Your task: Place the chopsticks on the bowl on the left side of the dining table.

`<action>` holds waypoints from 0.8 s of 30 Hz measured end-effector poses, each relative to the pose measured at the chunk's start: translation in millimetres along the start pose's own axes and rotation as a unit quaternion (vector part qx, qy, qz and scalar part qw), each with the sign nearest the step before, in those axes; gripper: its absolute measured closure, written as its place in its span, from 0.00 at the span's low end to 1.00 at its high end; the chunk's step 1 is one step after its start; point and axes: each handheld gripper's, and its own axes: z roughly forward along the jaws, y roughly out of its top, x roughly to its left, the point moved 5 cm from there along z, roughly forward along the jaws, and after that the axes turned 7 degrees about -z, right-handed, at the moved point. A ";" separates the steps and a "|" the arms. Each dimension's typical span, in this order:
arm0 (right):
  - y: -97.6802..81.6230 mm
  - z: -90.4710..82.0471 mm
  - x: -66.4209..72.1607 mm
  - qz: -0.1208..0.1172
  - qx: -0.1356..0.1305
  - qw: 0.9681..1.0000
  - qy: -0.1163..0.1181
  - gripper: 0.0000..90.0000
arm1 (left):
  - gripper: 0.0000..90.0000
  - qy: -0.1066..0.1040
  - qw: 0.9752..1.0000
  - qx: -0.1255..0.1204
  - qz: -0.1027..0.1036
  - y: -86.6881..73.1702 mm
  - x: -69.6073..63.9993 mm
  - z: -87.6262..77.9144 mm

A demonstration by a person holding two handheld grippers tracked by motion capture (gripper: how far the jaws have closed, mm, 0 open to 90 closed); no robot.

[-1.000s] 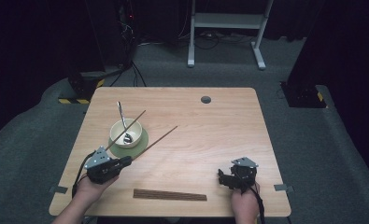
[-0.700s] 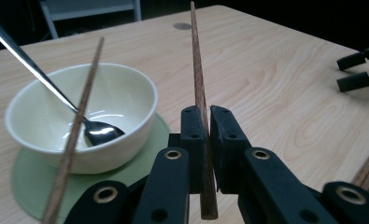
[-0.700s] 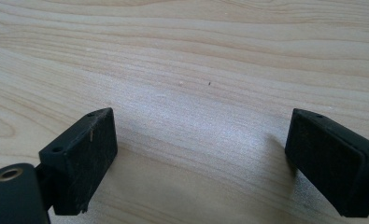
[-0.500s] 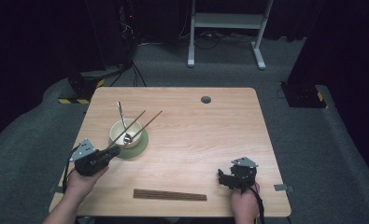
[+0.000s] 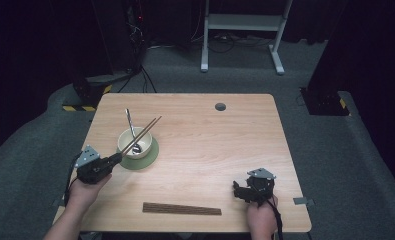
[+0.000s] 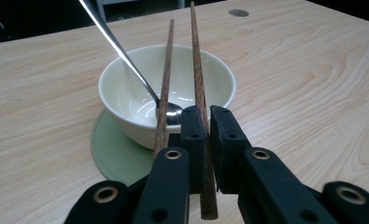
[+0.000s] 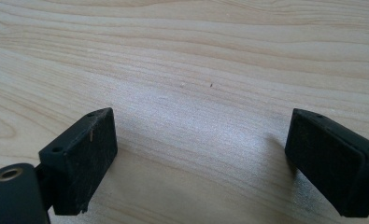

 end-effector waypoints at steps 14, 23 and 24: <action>0.0 -0.1 0.4 -0.001 0.000 1.000 0.001 0.10 | 0.93 0.016 1.000 0.017 0.009 -6.2 3.8 2.3; -0.2 -0.3 1.0 -0.003 -0.001 1.000 0.002 0.10 | 0.93 0.042 0.998 0.026 0.039 -8.5 0.7 3.0; -0.4 -0.6 1.4 -0.003 -0.001 1.000 0.003 0.10 | 0.93 0.045 0.998 0.027 0.043 -8.7 0.6 2.9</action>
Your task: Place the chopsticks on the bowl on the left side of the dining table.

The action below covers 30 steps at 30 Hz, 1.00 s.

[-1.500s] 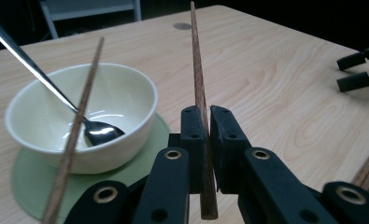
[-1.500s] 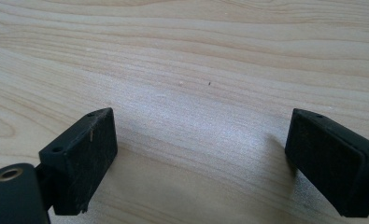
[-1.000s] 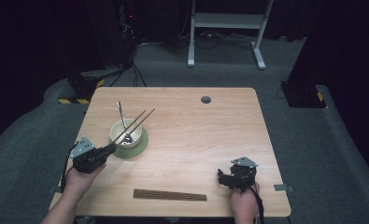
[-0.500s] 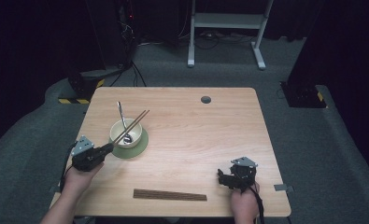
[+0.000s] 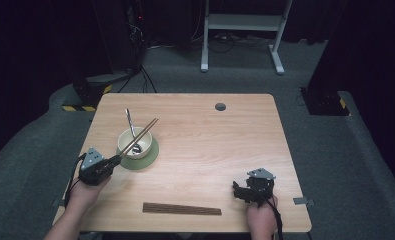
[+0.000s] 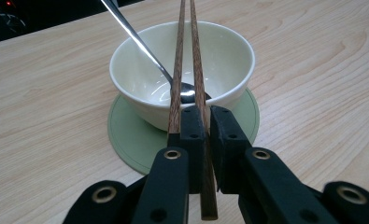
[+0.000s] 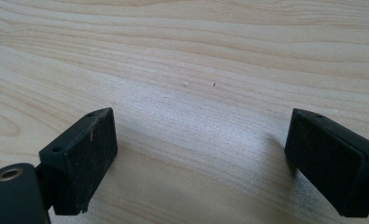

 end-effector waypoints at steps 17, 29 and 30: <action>-0.1 -0.2 0.2 -0.002 0.000 1.000 0.001 0.10 | 0.70 0.017 0.999 -0.043 -0.024 9.7 1.7 -18.6; -0.1 -0.2 0.2 -0.002 0.000 1.000 0.001 0.10 | 0.41 0.007 0.999 -0.020 -0.035 -7.9 9.8 -6.2; -0.1 -0.2 0.2 -0.002 0.000 1.000 0.001 0.10 | 0.43 0.006 0.999 -0.021 -0.032 -8.2 9.7 -4.7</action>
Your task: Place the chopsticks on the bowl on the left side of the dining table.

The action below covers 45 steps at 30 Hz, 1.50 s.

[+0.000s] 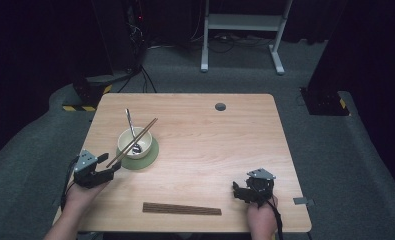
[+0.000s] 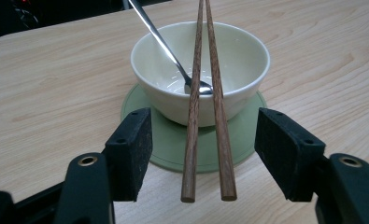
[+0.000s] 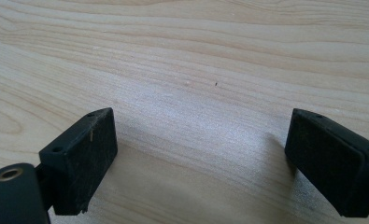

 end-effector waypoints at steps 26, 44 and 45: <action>0.0 0.0 0.0 0.000 0.000 1.000 0.000 0.10 | 0.79 -0.018 1.000 0.005 0.000 -2.9 -1.7 15.7; 0.0 0.0 0.0 0.000 0.000 1.000 0.000 0.10 | 0.85 -0.053 0.999 0.001 0.009 -6.5 -9.1 8.2; 0.0 0.0 0.0 0.000 0.000 1.000 0.000 0.10 | 0.85 -0.055 0.998 0.001 0.009 -6.4 -9.3 8.3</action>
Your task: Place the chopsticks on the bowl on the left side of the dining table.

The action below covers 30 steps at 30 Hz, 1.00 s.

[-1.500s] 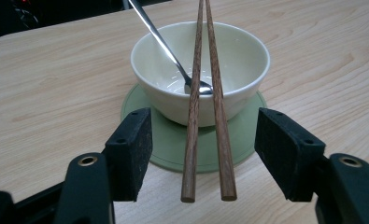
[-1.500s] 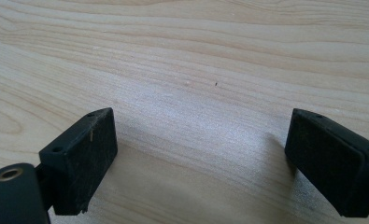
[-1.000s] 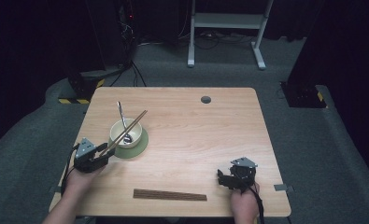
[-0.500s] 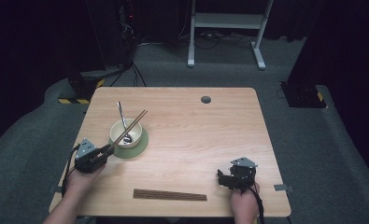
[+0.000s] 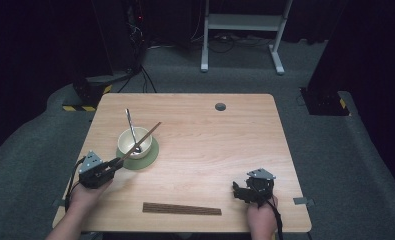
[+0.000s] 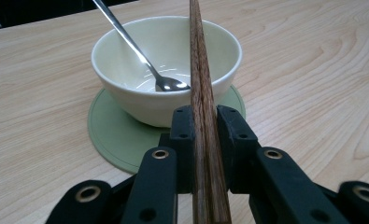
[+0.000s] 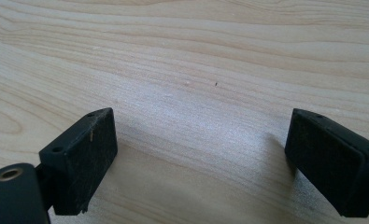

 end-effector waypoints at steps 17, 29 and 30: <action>0.3 0.1 0.2 0.002 0.000 1.000 0.000 0.10 | 0.61 0.022 1.000 0.013 0.007 -3.0 2.1 -2.2; 15.5 -9.2 10.2 -0.027 -0.005 1.000 -0.015 0.12 | 0.55 0.024 1.000 0.015 -0.001 -4.7 10.7 -10.9; 20.9 -11.7 14.6 -0.031 -0.013 0.999 -0.010 0.12 | 0.55 0.025 1.000 0.013 -0.004 -4.4 12.0 -11.9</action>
